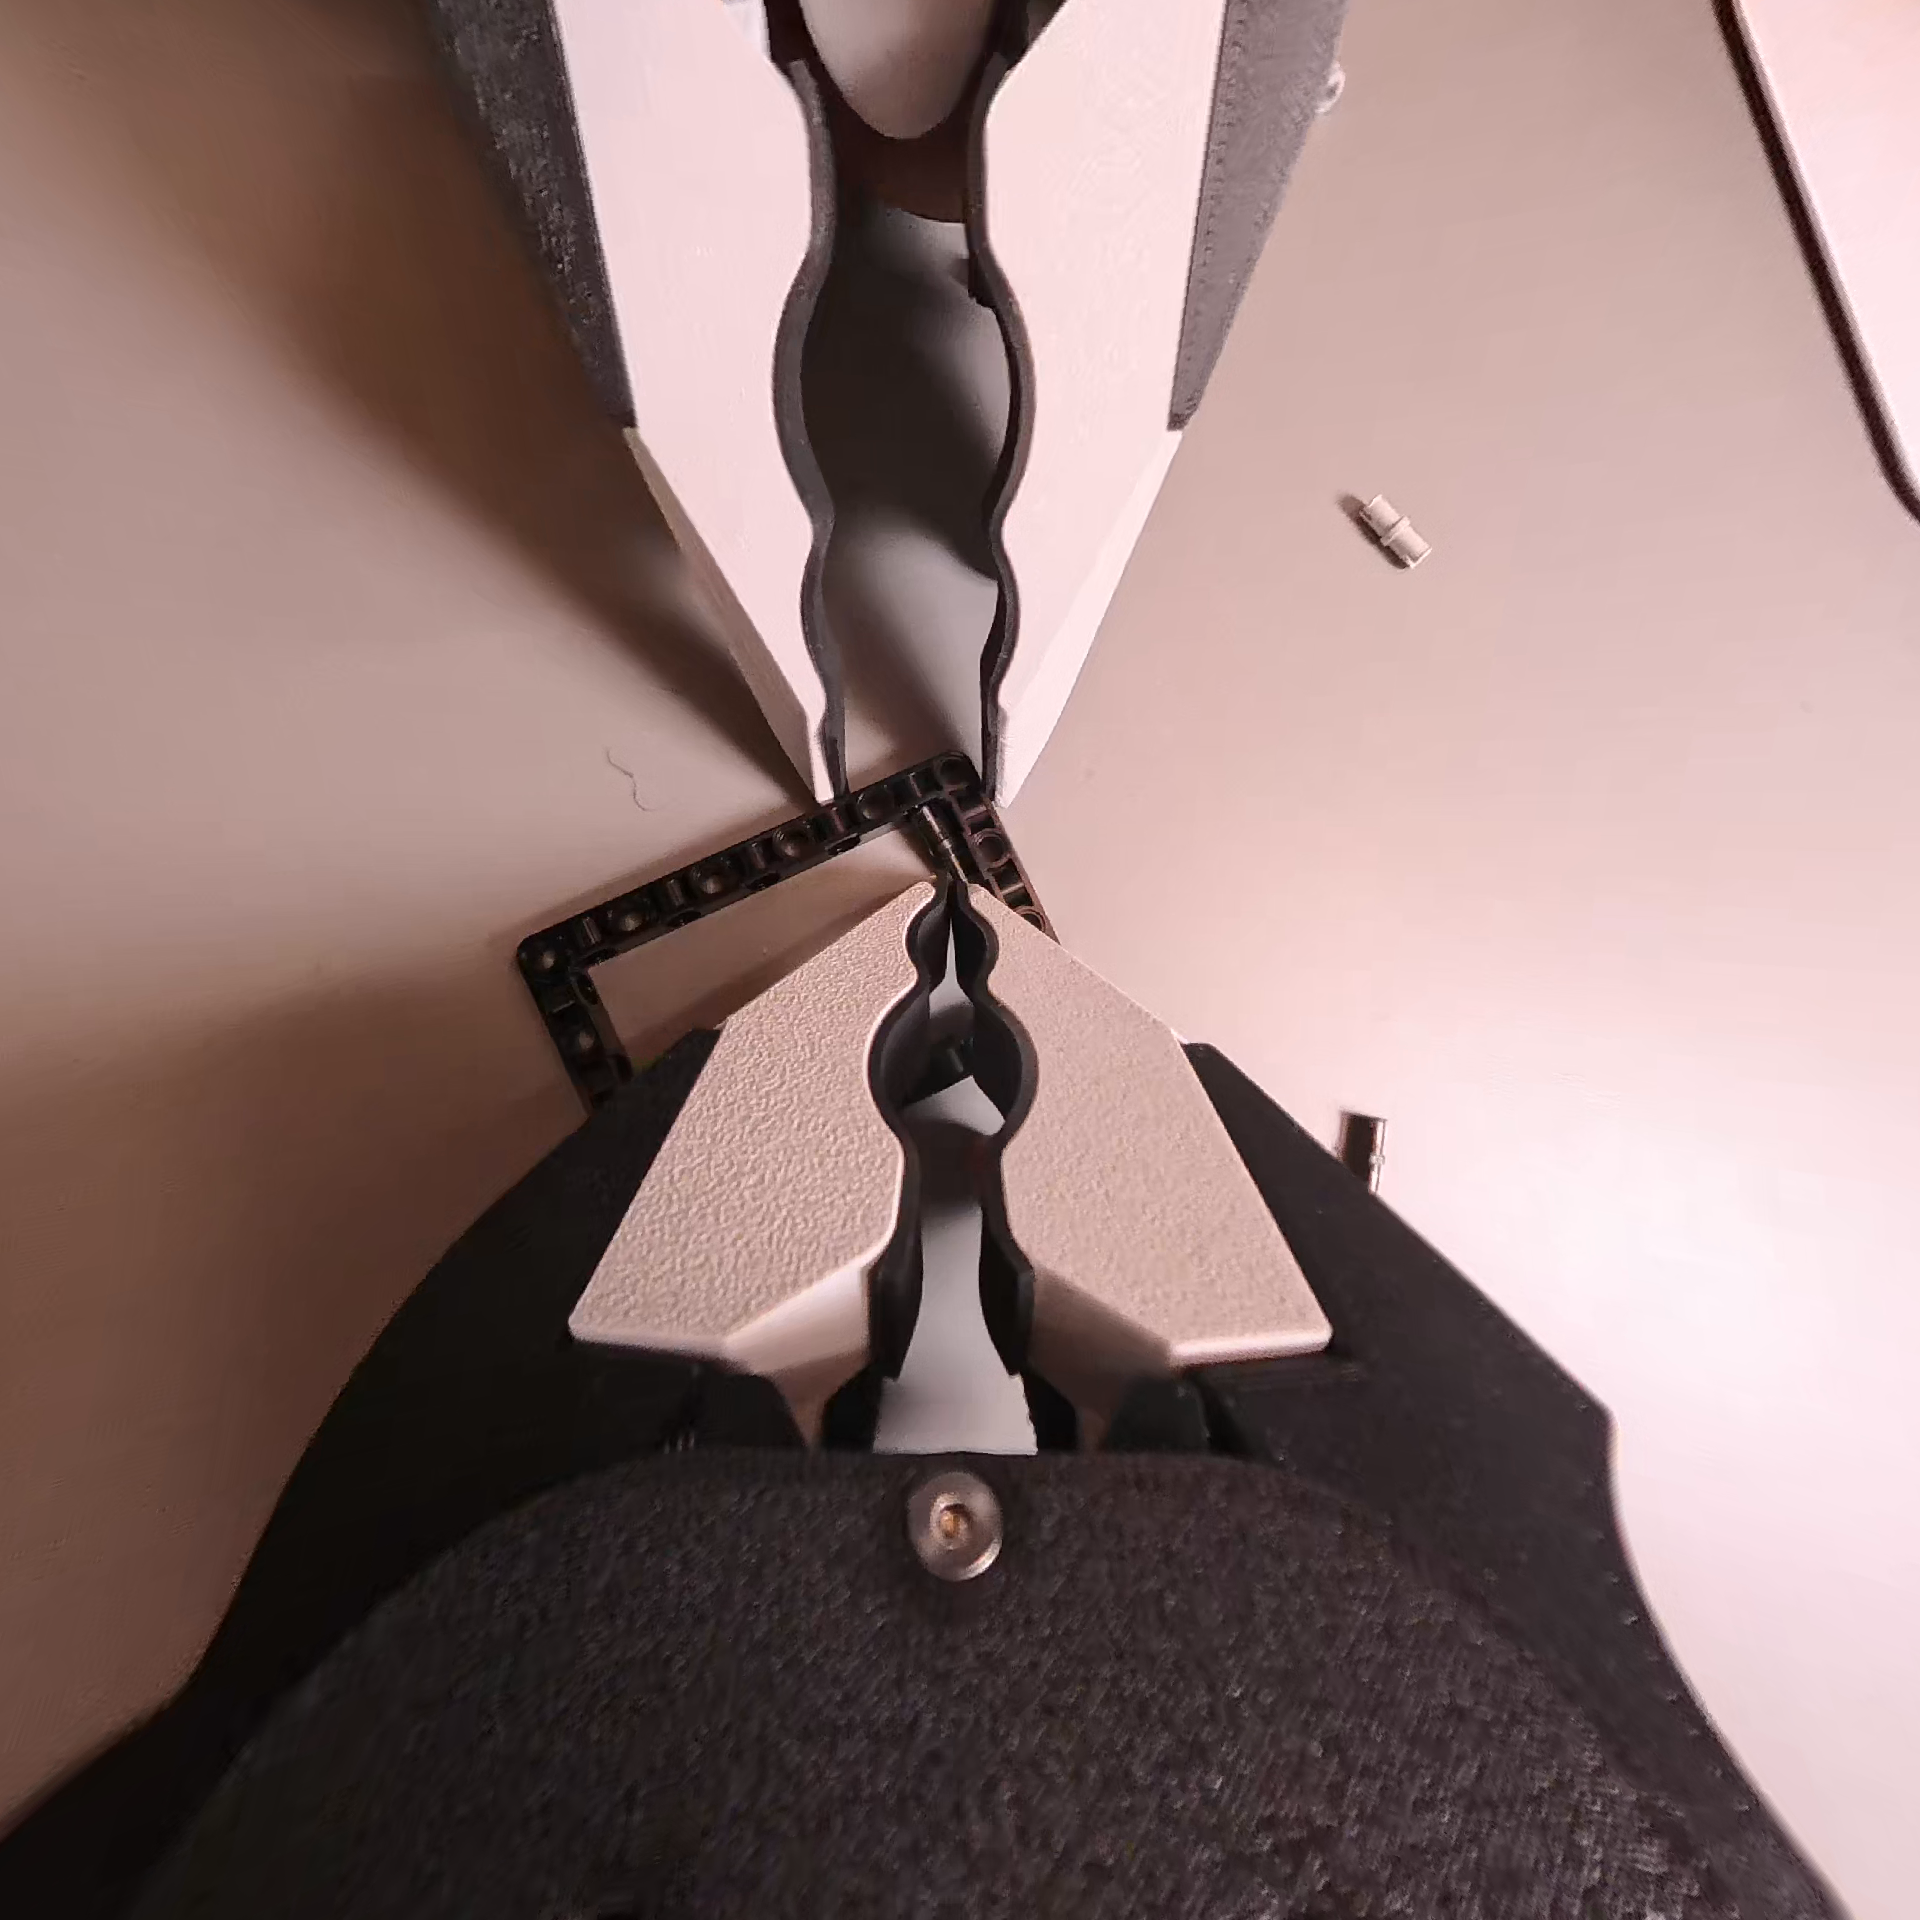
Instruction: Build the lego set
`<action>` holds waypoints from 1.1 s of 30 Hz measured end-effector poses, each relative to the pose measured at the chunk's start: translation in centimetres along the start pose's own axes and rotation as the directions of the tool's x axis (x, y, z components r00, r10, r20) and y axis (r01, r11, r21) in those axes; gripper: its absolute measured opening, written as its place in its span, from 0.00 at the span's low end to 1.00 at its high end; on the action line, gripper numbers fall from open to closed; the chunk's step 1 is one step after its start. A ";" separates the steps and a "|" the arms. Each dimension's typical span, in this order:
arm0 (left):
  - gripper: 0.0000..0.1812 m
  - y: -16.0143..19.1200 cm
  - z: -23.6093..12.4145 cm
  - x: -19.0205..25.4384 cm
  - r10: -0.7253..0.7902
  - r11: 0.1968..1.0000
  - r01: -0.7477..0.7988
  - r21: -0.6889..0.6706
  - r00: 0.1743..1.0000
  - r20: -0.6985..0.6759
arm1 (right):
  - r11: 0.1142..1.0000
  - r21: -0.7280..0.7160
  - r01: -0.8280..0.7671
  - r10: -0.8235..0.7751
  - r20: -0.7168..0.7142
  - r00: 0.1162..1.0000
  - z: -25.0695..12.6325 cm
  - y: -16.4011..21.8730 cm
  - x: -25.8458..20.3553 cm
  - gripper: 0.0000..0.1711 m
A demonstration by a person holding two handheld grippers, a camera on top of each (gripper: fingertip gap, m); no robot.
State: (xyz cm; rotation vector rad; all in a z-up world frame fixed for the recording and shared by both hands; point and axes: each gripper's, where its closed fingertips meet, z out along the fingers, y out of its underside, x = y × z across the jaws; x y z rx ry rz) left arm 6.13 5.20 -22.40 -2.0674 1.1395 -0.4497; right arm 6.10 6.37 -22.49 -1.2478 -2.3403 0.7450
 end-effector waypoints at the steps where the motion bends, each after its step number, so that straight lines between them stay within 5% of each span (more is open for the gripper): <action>1: 0.14 0.0 0.0 0.0 0.000 1.000 0.000 0.000 1.000 0.000 | 1.000 0.005 0.009 -0.009 0.005 1.000 0.0 0.0 -0.1 0.00; 33: 0.08 0.0 0.0 0.0 0.005 1.000 -0.005 0.013 1.000 0.009 | 0.995 -0.032 0.093 -0.093 0.003 0.996 -0.2 0.4 -0.3 0.00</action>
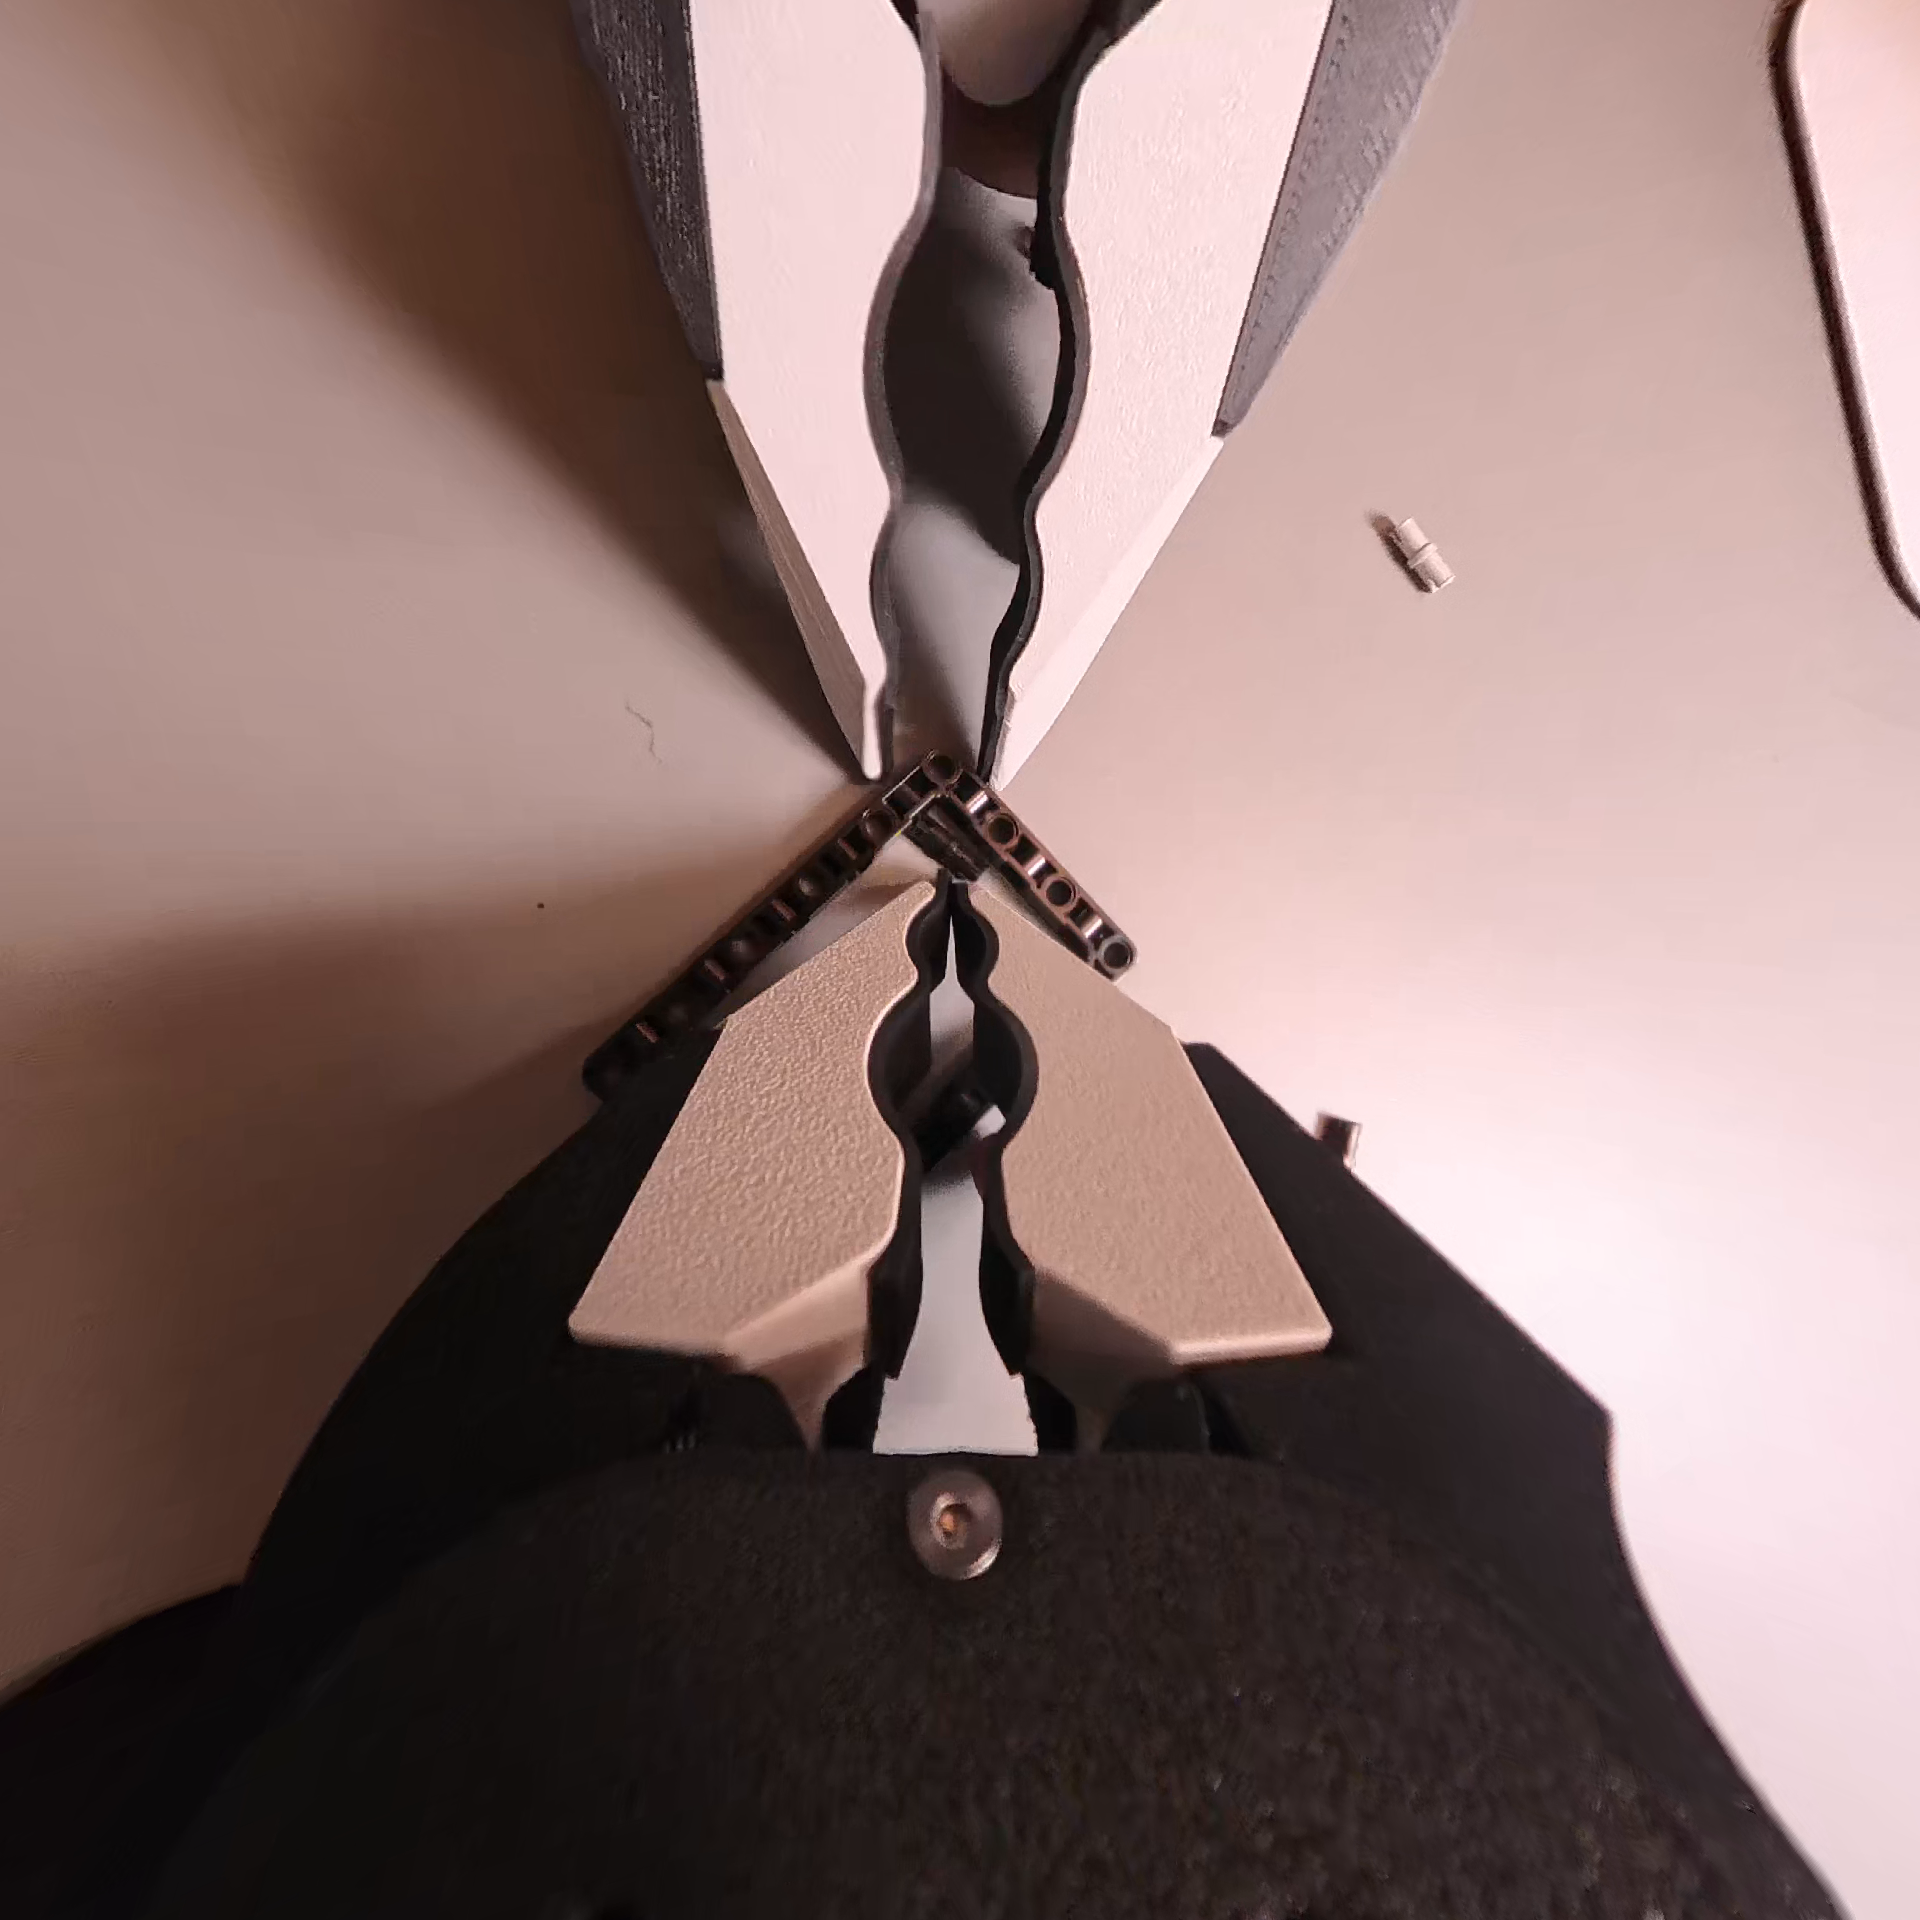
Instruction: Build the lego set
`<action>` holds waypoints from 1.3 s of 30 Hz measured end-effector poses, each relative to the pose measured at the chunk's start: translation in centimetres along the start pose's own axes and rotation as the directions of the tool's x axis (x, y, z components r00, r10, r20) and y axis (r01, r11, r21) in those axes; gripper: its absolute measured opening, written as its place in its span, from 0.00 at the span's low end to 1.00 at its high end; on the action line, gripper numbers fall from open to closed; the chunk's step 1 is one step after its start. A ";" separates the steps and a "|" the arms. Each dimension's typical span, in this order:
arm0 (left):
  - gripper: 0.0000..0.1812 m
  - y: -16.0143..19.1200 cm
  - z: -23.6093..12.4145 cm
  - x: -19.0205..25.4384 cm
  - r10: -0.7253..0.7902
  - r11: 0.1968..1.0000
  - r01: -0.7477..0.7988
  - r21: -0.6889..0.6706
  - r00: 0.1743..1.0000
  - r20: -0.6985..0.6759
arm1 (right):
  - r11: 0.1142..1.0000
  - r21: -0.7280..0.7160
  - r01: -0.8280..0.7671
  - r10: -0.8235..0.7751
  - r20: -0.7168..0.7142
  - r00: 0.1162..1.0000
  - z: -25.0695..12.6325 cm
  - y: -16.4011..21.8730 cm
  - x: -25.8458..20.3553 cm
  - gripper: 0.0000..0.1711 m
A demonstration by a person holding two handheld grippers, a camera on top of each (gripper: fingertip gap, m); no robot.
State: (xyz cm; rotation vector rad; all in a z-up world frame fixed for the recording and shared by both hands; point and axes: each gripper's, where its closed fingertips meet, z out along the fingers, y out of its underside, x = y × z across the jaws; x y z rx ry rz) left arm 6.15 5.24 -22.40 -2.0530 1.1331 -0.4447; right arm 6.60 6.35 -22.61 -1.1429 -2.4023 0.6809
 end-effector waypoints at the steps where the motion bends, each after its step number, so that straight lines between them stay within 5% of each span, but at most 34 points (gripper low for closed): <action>1: 0.09 0.0 0.0 0.0 0.000 1.000 0.000 -0.002 1.000 0.000 | 1.000 0.008 -0.018 0.017 0.010 1.000 -0.2 0.1 -0.1 0.00; 6: 0.12 0.2 -0.4 -0.2 -0.011 1.000 0.011 -0.013 1.000 0.009 | 0.975 0.093 -0.202 0.198 0.056 0.979 -2.1 0.0 0.3 0.08; 11: 0.14 -0.2 -1.2 -0.5 -0.027 1.000 0.028 -0.014 0.998 0.050 | 0.943 -0.025 -0.332 0.333 0.021 0.943 -2.0 2.9 -0.1 0.18; 13: 0.16 -0.3 -1.6 -0.4 -0.043 0.999 0.043 -0.013 0.997 0.064 | 0.947 -0.015 -0.320 0.320 -0.041 0.947 -1.8 2.9 0.6 0.05; 17: 0.24 -0.1 -2.6 -0.4 -0.167 0.986 0.167 0.005 0.981 0.099 | 0.984 0.030 -0.173 0.175 -0.093 0.980 -2.1 1.1 1.1 0.03; 21: 0.26 -1.5 -4.3 0.8 -0.310 0.941 0.296 0.162 0.948 0.068 | 0.991 0.103 0.084 -0.058 -0.230 0.972 -4.6 -2.2 2.0 0.03; 28: 0.10 -4.3 -6.3 2.3 -0.506 0.804 0.473 0.361 0.862 -0.004 | 0.854 0.044 0.518 -0.423 -0.520 0.742 -7.9 -7.1 2.0 0.03; 36: 0.05 -5.8 -7.7 3.1 -0.419 0.833 0.322 0.450 0.898 0.133 | 0.755 0.034 0.655 -0.486 -0.641 0.594 -10.2 -9.3 0.2 0.03; 39: 0.03 -5.6 -8.4 2.3 -0.322 0.887 0.166 0.431 0.892 0.319 | 0.795 0.145 0.589 -0.397 -0.610 0.686 -10.8 -9.4 -0.1 0.04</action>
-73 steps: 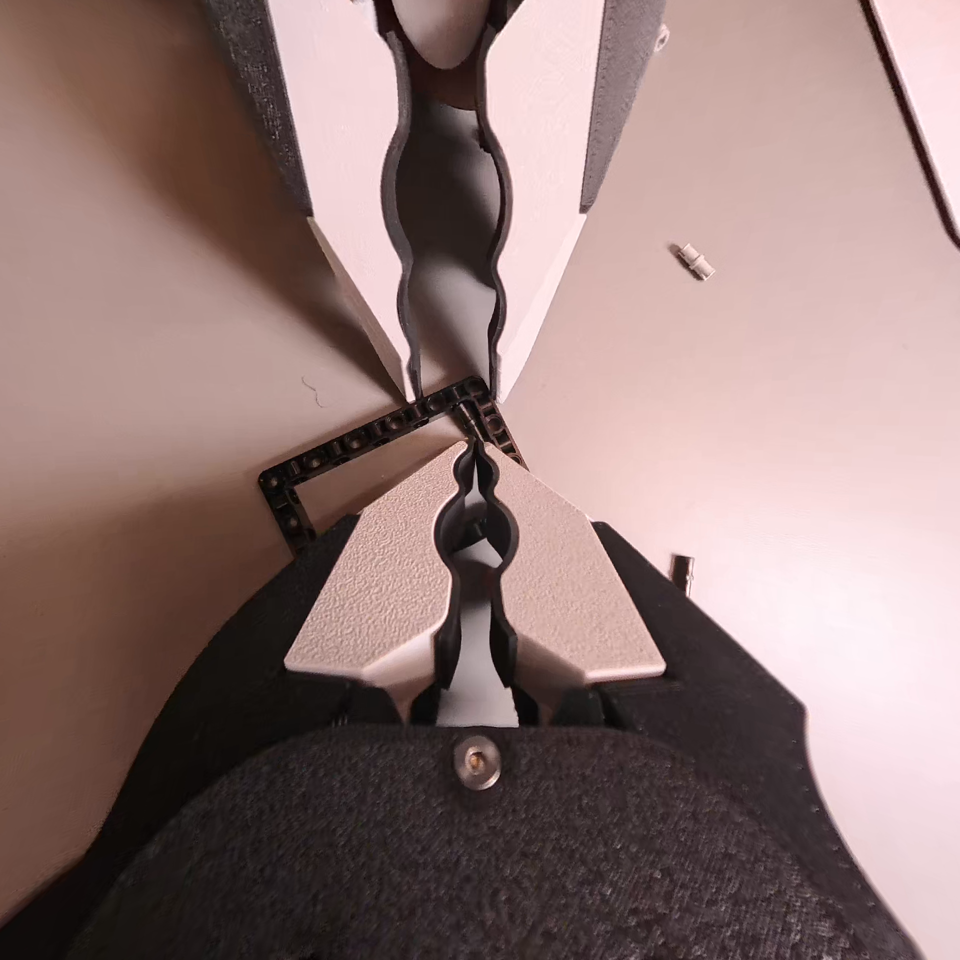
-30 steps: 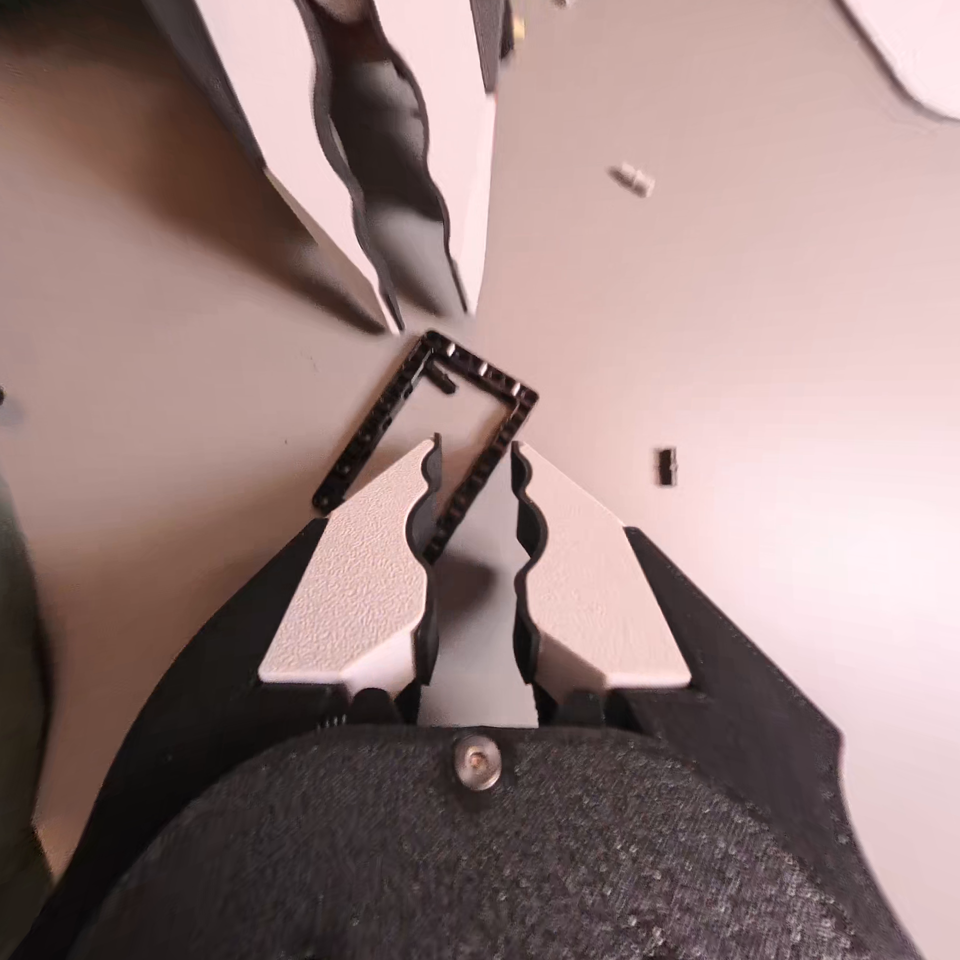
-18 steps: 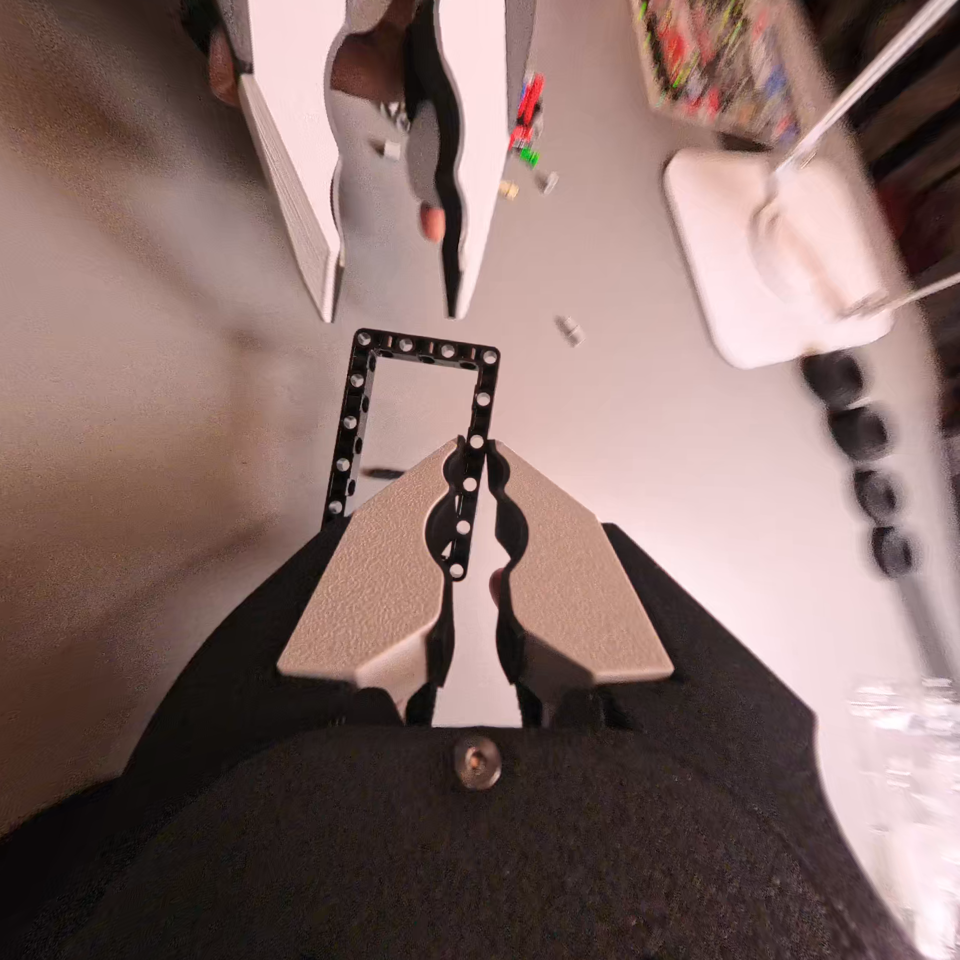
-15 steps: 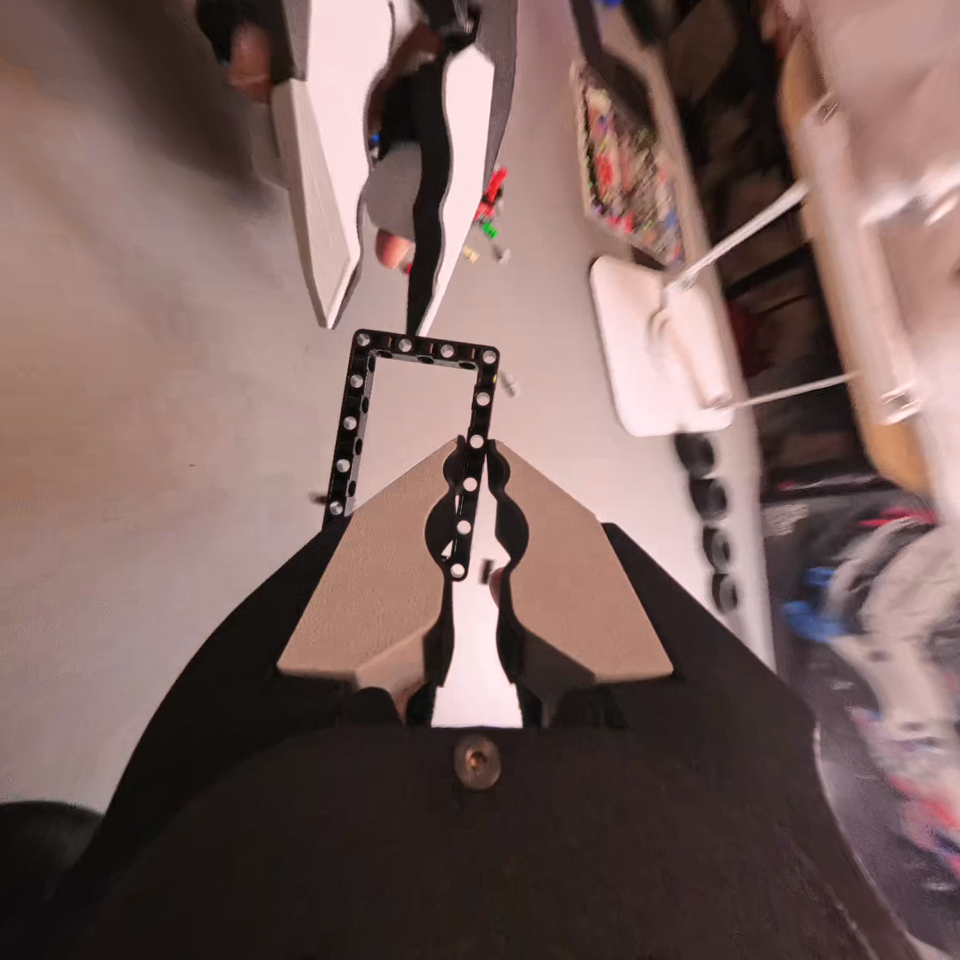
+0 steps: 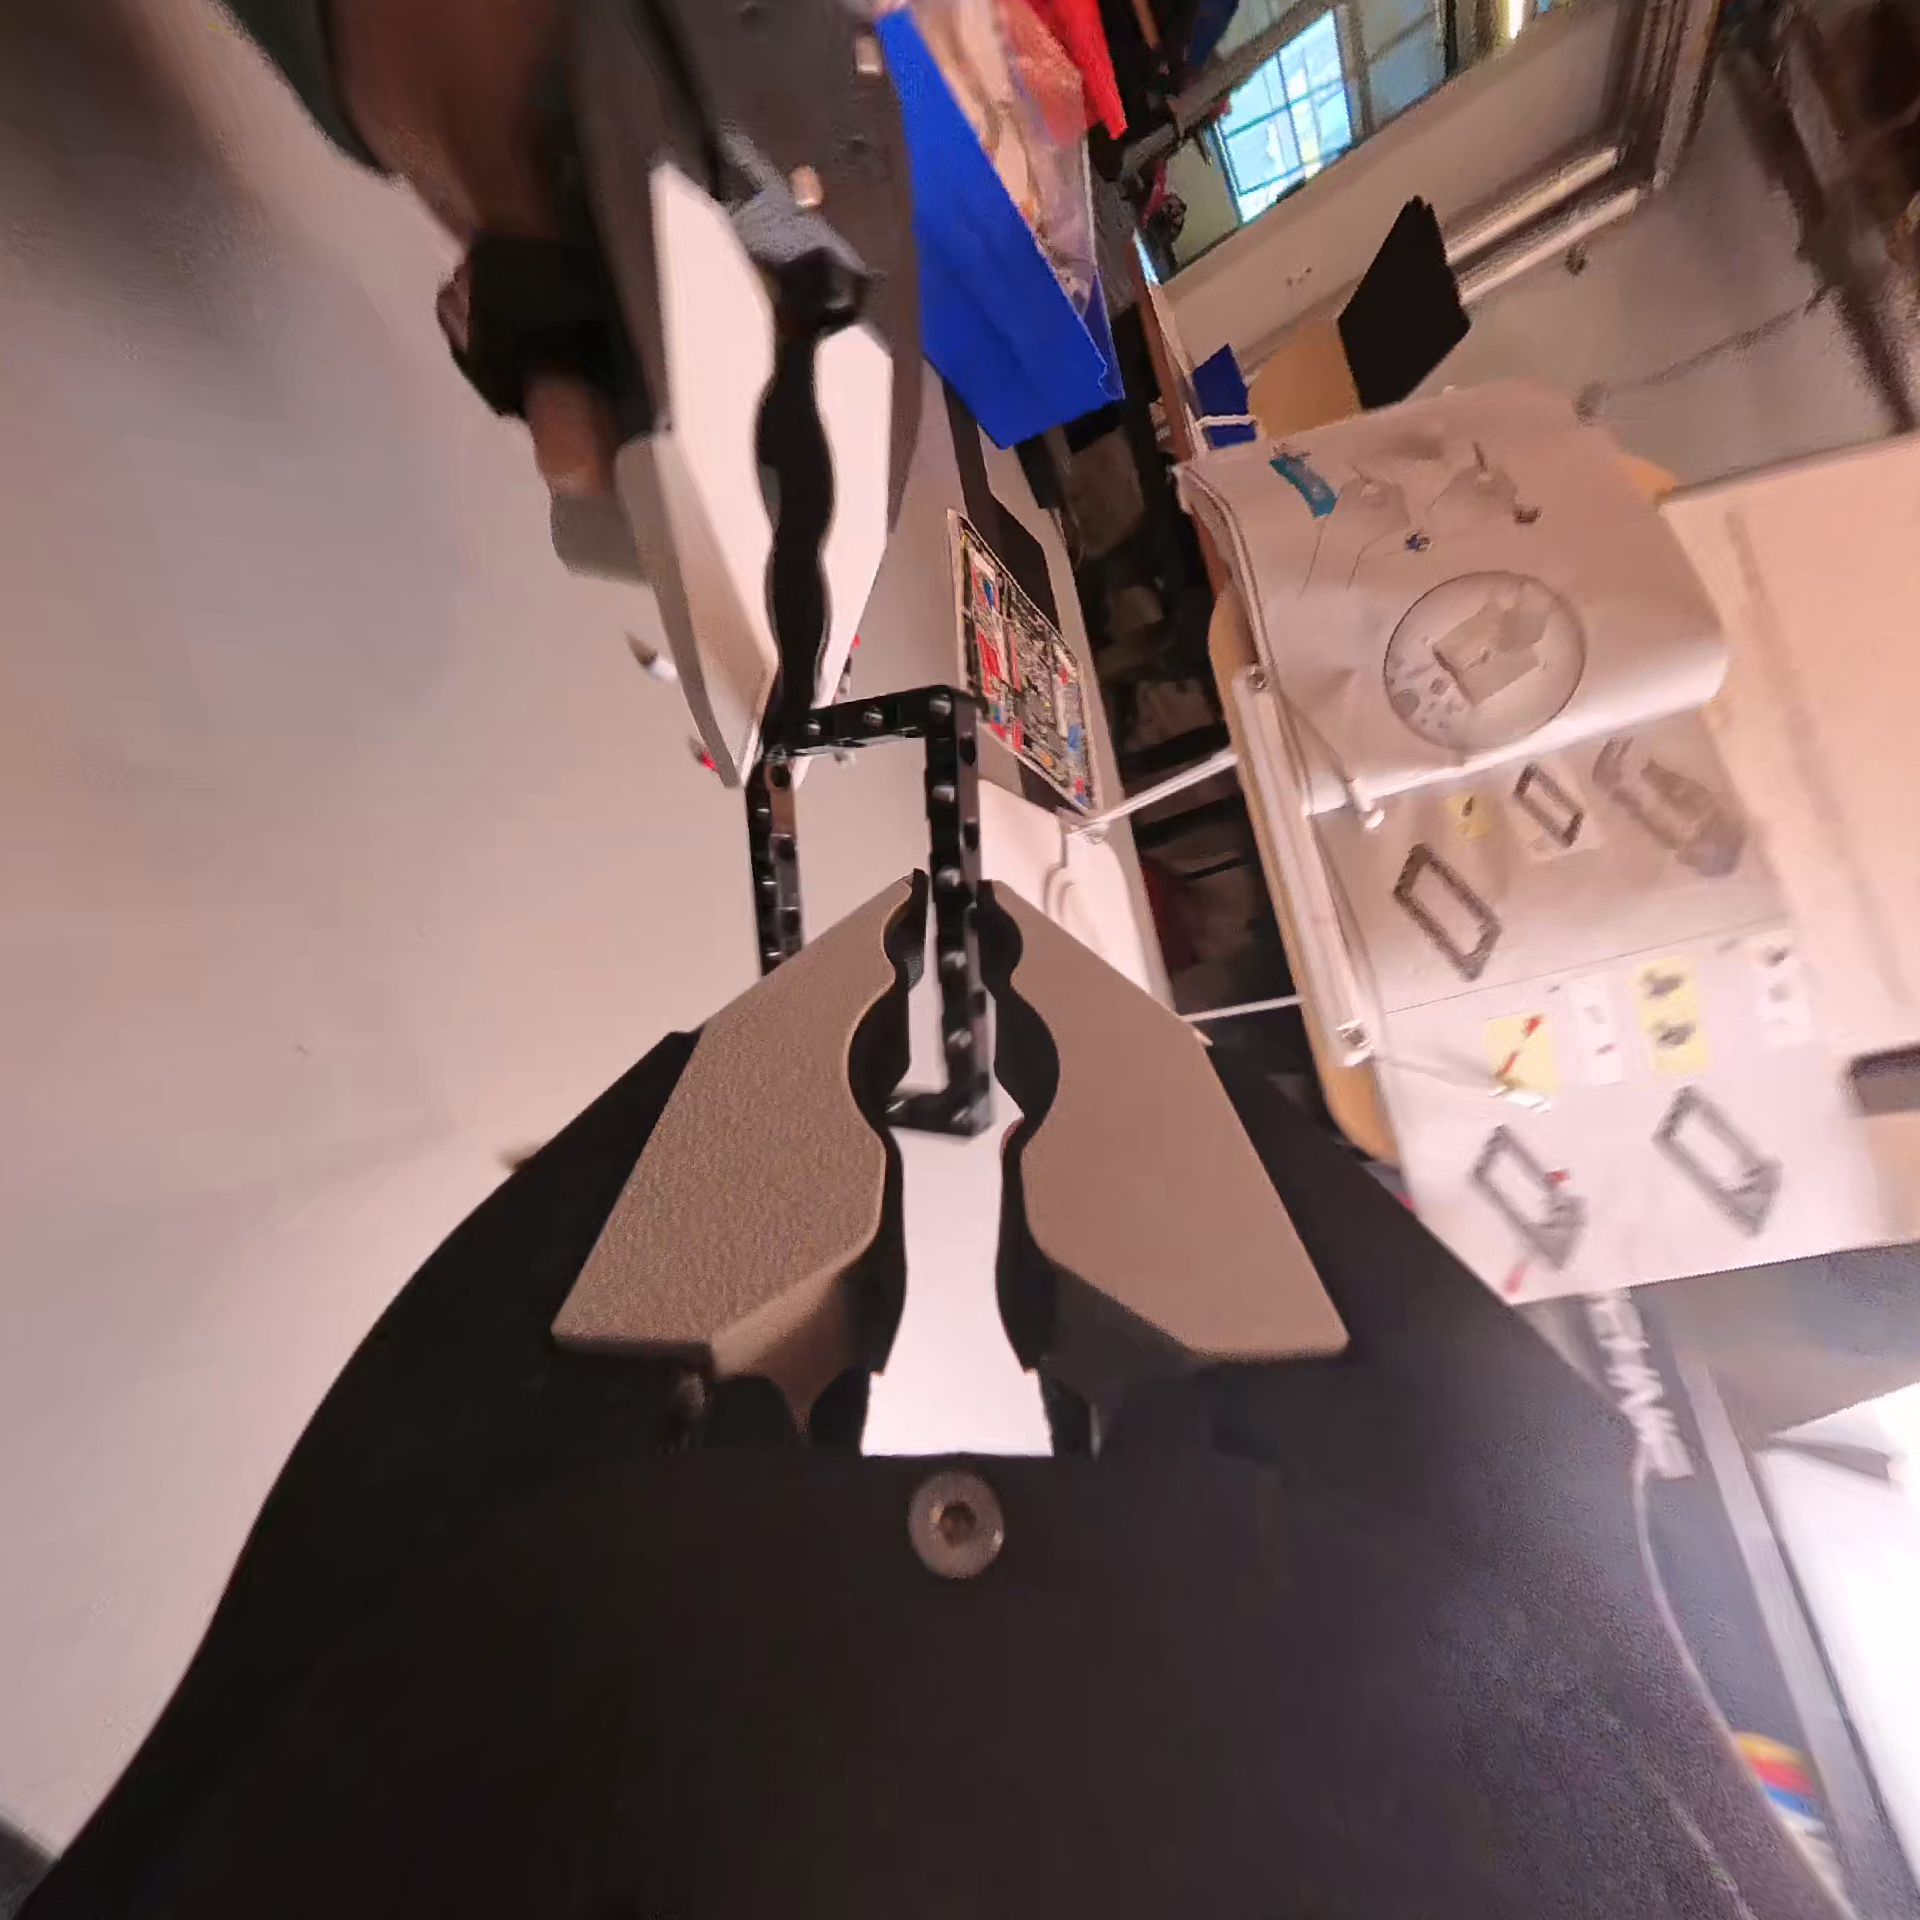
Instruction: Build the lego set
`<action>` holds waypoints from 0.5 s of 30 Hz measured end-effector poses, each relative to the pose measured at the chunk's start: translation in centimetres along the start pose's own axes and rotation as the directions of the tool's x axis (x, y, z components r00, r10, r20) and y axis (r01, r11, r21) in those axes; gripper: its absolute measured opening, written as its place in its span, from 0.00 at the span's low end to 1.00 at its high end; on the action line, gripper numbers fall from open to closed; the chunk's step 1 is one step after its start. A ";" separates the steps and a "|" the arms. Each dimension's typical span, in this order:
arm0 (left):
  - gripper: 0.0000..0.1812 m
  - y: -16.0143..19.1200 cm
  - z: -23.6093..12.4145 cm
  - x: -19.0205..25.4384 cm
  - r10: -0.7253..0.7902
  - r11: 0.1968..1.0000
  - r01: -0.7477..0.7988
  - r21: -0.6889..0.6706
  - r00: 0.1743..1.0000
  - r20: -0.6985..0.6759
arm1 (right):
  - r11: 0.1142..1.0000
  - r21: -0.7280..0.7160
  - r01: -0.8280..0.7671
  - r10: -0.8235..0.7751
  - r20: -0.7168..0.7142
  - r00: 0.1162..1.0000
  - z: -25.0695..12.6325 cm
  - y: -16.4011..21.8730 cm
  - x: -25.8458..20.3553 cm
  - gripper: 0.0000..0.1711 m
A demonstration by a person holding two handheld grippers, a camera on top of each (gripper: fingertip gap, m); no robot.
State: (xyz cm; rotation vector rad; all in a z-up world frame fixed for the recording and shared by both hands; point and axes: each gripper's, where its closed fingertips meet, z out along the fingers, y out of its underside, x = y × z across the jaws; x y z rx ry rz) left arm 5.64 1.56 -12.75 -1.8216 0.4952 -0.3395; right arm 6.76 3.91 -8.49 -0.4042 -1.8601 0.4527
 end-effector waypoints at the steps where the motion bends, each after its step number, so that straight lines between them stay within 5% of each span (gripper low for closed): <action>1: 0.03 0.1 -0.1 -0.5 0.057 0.998 -0.057 -0.004 0.997 0.046 | 0.995 0.013 -0.098 0.098 0.018 0.995 -0.4 0.2 0.4 0.07; 3: 0.03 0.1 -0.4 -0.9 0.102 0.995 -0.103 0.002 0.991 0.083 | 0.942 0.003 -0.336 0.335 0.094 0.938 -1.4 1.3 0.9 0.14; 7: 0.03 0.6 -1.0 -2.3 0.115 0.993 -0.117 0.003 0.985 0.131 | 0.750 -0.232 -0.619 0.661 0.272 0.699 -2.2 6.4 -2.9 0.11; 10: 0.03 1.1 -1.0 -2.6 0.081 0.997 -0.083 0.008 0.991 0.107 | 0.646 -0.440 -0.624 0.761 0.305 0.573 -1.4 8.8 -8.3 0.14; 15: 0.03 2.7 -0.7 -3.8 -0.055 0.998 0.061 -0.034 0.989 0.138 | 0.635 -0.544 -0.548 0.751 0.268 0.604 0.7 9.5 -11.4 0.13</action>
